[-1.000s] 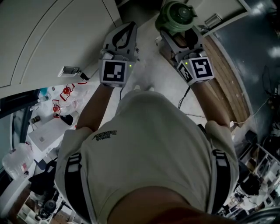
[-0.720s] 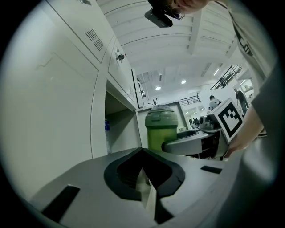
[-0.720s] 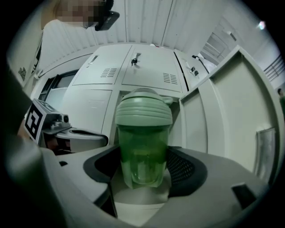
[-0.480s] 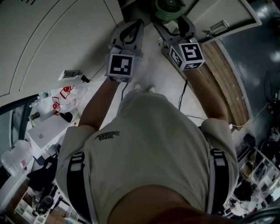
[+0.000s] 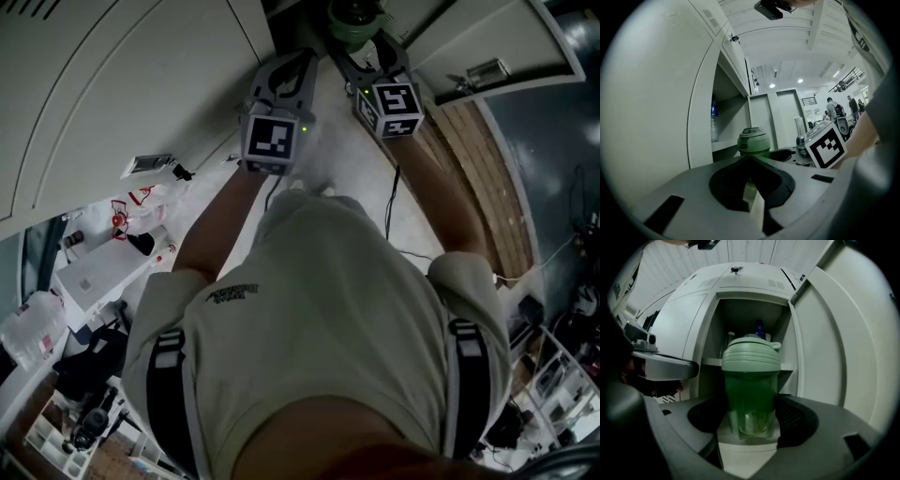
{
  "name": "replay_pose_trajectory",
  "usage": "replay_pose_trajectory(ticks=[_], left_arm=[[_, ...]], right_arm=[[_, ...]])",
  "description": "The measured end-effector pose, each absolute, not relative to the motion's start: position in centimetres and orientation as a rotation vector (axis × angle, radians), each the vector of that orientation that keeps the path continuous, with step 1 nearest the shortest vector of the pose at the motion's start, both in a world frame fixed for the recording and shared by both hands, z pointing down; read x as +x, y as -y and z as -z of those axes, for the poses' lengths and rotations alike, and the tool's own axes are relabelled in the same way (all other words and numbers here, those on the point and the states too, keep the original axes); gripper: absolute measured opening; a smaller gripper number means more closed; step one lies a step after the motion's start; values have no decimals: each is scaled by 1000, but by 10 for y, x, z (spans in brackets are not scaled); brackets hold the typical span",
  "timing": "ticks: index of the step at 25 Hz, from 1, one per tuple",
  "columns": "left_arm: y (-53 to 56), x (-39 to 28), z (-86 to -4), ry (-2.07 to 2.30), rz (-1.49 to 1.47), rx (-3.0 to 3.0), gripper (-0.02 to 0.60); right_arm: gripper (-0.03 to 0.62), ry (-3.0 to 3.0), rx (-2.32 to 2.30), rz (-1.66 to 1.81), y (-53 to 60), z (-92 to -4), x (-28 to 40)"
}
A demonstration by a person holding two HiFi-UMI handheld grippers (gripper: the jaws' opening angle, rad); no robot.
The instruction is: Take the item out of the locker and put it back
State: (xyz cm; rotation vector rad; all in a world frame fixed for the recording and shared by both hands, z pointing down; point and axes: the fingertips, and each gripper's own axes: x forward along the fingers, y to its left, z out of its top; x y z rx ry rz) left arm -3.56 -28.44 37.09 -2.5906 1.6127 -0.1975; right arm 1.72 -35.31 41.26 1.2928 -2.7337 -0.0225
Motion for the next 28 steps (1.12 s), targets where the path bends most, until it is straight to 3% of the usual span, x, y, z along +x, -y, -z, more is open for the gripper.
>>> replay_pose_trajectory(ticks=[14,28], left_arm=[[293,-33,-416,-1633,241,-2645,15],[293,-34,-433,-1651,269,-2652,15]], right_arm=[[334,2649,1276,-51,393,-488,-4],[336,2678,1248,-102,418,-501,-24]])
